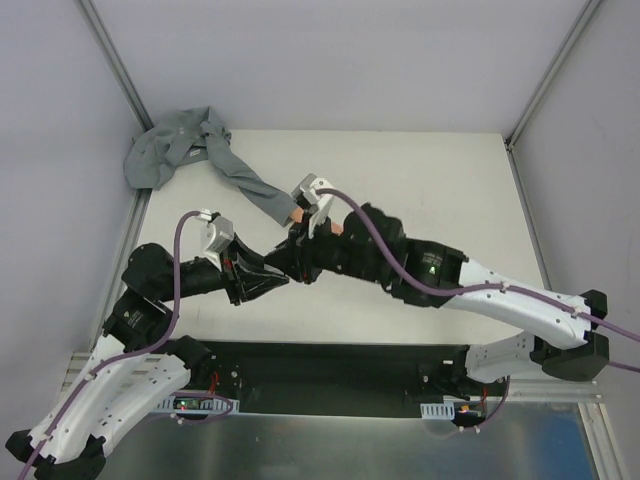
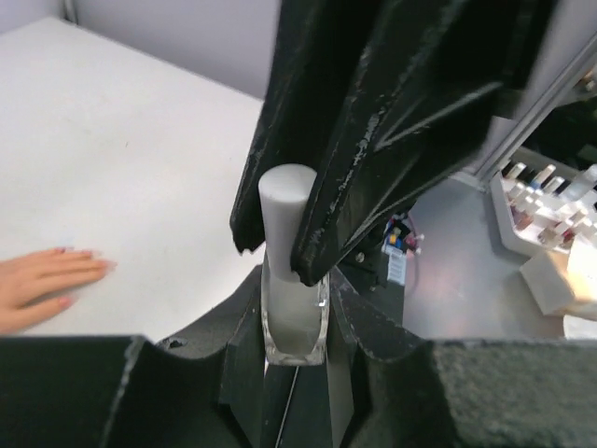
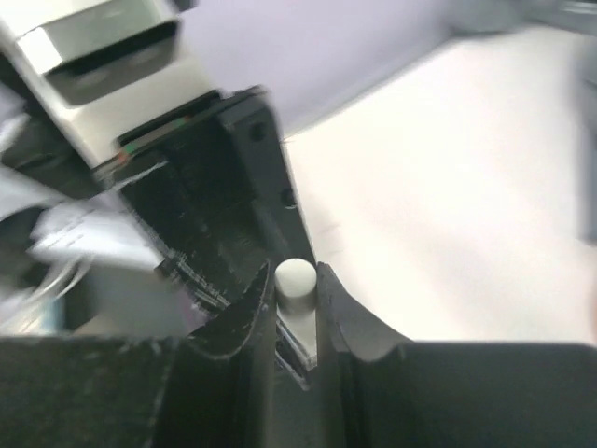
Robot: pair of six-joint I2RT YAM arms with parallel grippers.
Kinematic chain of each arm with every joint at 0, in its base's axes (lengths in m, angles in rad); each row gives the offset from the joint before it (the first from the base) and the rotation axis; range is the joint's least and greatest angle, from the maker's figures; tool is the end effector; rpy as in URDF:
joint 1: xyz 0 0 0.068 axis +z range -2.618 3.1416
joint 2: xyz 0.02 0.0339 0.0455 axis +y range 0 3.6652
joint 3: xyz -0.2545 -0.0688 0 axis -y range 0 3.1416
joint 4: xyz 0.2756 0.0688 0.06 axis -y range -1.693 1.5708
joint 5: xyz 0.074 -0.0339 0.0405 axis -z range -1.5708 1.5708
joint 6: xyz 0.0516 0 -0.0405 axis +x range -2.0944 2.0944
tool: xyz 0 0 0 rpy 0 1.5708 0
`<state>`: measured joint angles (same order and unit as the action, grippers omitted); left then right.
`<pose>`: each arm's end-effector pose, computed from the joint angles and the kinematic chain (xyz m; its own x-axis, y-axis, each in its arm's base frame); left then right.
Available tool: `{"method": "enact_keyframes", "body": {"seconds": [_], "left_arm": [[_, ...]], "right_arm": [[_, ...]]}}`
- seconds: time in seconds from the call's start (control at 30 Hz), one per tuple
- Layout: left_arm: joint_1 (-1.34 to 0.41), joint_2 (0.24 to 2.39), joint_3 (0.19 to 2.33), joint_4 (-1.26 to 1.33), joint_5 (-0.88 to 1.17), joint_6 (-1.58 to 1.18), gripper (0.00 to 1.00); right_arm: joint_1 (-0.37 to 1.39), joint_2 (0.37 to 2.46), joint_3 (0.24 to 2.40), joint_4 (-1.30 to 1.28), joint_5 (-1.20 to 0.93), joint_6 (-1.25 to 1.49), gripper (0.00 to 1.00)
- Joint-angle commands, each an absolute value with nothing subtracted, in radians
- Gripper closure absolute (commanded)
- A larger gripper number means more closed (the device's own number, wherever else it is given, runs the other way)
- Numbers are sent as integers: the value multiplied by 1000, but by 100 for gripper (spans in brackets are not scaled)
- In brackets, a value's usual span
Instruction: Paint the nails
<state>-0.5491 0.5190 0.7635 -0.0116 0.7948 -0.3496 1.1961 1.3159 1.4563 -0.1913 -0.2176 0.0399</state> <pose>0.1165 -0.1144 0.3901 -0.1432 -0.1937 -0.9706 0.9674 0.1795 -0.1785 0.1157 0.3247 0.4514 -0.0580 -0.0411 -0.9975 -0.9861 0.1585 0.0508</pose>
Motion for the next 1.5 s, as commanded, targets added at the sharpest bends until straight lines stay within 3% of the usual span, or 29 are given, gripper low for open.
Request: {"method": "enact_keyframes", "body": {"seconds": [0.0, 0.2, 0.37, 0.5, 0.67, 0.77, 0.9, 1.17, 1.37, 1.47], "left_arm": [[-546, 537, 827, 31, 494, -157, 100], [-546, 534, 798, 29, 472, -138, 100], [-546, 502, 770, 25, 577, -172, 100], [-546, 485, 732, 21, 727, -247, 100], [-546, 474, 710, 38, 882, -353, 100], [-546, 437, 684, 86, 936, -423, 100], [-546, 416, 670, 178, 969, -501, 100], [-546, 439, 667, 259, 991, -538, 100], [-546, 445, 672, 276, 976, -532, 100], [-546, 446, 689, 255, 931, -500, 100]], "right_arm": [[1434, 1405, 1534, -515, 744, 304, 100], [1454, 1491, 1658, -543, 720, 250, 99], [1396, 1408, 1623, -502, 522, 155, 70], [1319, 1324, 1583, -473, 130, 25, 40], [1177, 1243, 1490, -366, -312, -64, 30], [1103, 1239, 1457, -266, -521, -46, 31], [1069, 1282, 1457, -140, -710, 27, 39], [1069, 1358, 1477, -5, -801, 97, 50], [1071, 1374, 1471, 28, -808, 124, 74], [1078, 1370, 1453, 26, -799, 127, 96]]}}
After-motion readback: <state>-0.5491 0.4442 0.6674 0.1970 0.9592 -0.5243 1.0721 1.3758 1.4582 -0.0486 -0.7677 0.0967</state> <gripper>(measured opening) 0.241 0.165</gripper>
